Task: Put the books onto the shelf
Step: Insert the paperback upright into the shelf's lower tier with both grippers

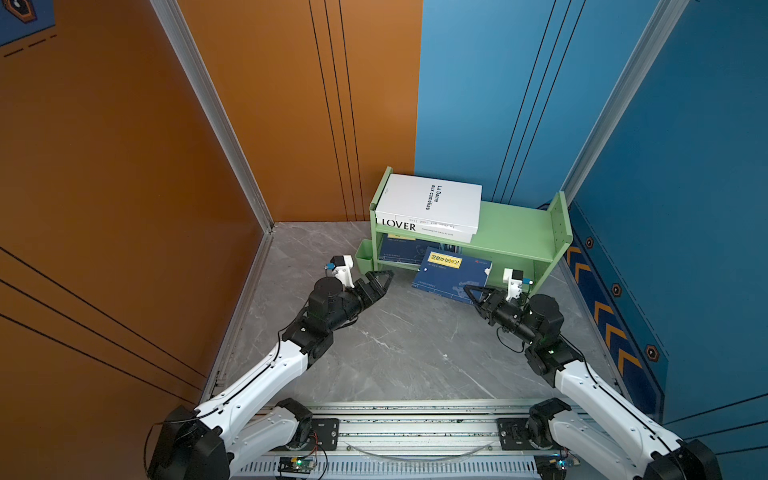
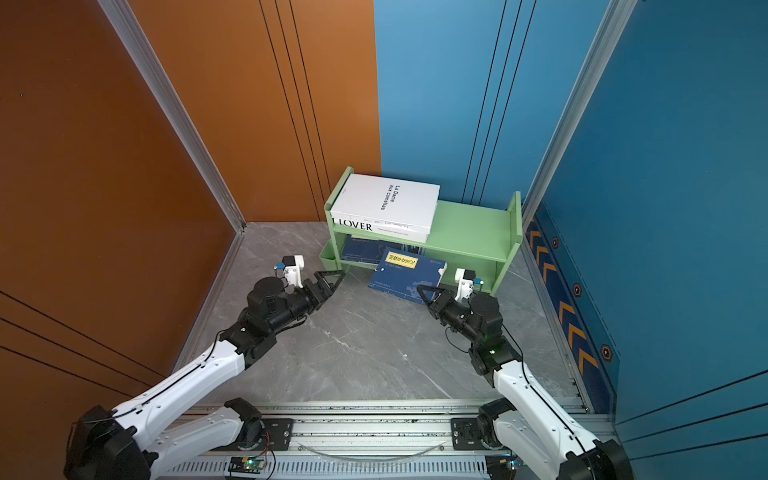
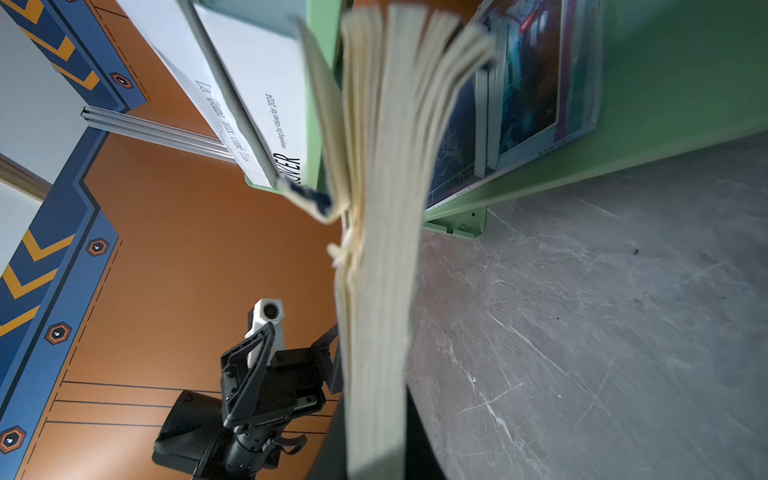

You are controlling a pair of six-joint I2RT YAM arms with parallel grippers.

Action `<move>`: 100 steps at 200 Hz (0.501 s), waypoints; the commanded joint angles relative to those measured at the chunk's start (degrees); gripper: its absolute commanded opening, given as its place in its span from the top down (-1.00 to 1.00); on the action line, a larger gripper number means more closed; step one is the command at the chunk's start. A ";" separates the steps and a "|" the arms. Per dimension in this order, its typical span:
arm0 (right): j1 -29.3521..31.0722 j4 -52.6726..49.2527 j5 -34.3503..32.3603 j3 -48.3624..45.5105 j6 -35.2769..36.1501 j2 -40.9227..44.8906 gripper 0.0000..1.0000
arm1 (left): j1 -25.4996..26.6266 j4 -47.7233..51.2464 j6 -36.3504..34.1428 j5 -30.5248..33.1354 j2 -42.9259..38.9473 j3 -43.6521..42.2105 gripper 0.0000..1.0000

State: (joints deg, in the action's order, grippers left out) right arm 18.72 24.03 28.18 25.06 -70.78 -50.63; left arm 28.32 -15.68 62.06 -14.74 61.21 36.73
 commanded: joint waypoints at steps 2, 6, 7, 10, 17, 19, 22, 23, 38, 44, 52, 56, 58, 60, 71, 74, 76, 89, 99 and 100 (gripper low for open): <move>-0.27 3.97 1.94 -0.18 -1.32 -0.81 0.73 | -0.15 -5.65 3.11 -9.90 4.36 -1.15 -0.76; -0.26 4.32 2.04 -0.19 -1.51 -1.00 0.73 | -0.13 -6.81 3.72 -10.68 5.17 -0.85 -0.75; -0.22 4.42 2.09 -0.19 -1.58 -1.02 0.74 | -0.07 -7.03 3.79 -10.84 5.51 -0.82 -0.75; -0.25 4.71 2.18 -0.19 -1.75 -1.19 0.73 | 0.03 -7.68 4.11 -11.32 6.30 -0.45 -0.75; -0.19 5.40 2.38 -0.16 -1.97 -1.53 0.73 | 0.42 -8.76 4.66 -12.03 7.90 0.18 -0.65; -0.16 5.54 2.42 -0.18 -2.05 -1.61 0.73 | 0.49 -9.13 4.85 -12.21 8.36 0.32 -0.63; -0.17 5.71 2.52 -0.14 -2.15 -1.74 0.74 | 0.70 -9.63 5.17 -12.32 9.04 0.57 -0.61; -0.17 5.83 2.55 -0.12 -2.20 -1.79 0.74 | 0.78 -9.90 5.26 -12.41 9.25 0.69 -0.61; -0.01 6.50 3.10 0.37 -2.30 -2.81 0.73 | 1.73 -14.50 6.82 -13.74 12.37 1.48 -0.57; 0.10 6.59 3.06 0.58 -2.26 -3.17 0.73 | 2.18 -16.49 7.84 -14.27 13.45 1.65 -0.56; 0.41 7.13 2.93 0.70 -2.31 -3.77 0.74 | 2.68 -19.10 9.05 -14.79 15.28 1.96 -0.55; 0.56 7.58 2.91 0.76 -2.32 -4.13 0.74 | 3.06 -20.20 9.58 -14.90 16.11 2.07 -0.53; 0.65 7.80 2.92 0.86 -2.38 -4.35 0.74 | 3.17 -20.71 9.86 -14.99 16.54 2.13 -0.53; 0.69 8.03 2.93 0.93 -2.35 -4.55 0.74 | 3.22 -21.23 10.15 -15.04 16.96 2.25 -0.53; 1.31 9.56 3.17 1.56 -2.43 -5.96 0.74 | 3.86 -24.59 11.55 -15.54 19.33 2.70 -0.46; 1.38 9.88 3.24 1.68 -2.51 -6.35 0.74 | 3.99 -25.63 12.11 -15.61 19.95 2.79 -0.44; 1.51 10.18 3.34 1.73 -2.51 -6.61 0.74 | 4.04 -26.37 12.47 -15.65 20.34 2.86 -0.42; 2.06 11.54 3.72 2.44 -2.65 -8.24 0.75 | 4.35 -32.01 15.04 -15.93 23.26 3.14 -0.26; 2.20 12.34 4.08 3.01 -2.60 -9.46 0.75 | 4.39 -37.28 17.42 -15.75 25.45 3.18 -0.07; 2.20 12.39 4.16 3.04 -2.60 -9.56 0.75 | 4.43 -37.83 17.62 -15.75 25.67 3.13 -0.05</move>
State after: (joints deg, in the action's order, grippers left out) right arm 20.16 29.58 30.26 25.10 -72.75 -58.37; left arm 32.36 -38.87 74.37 -28.14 82.98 38.30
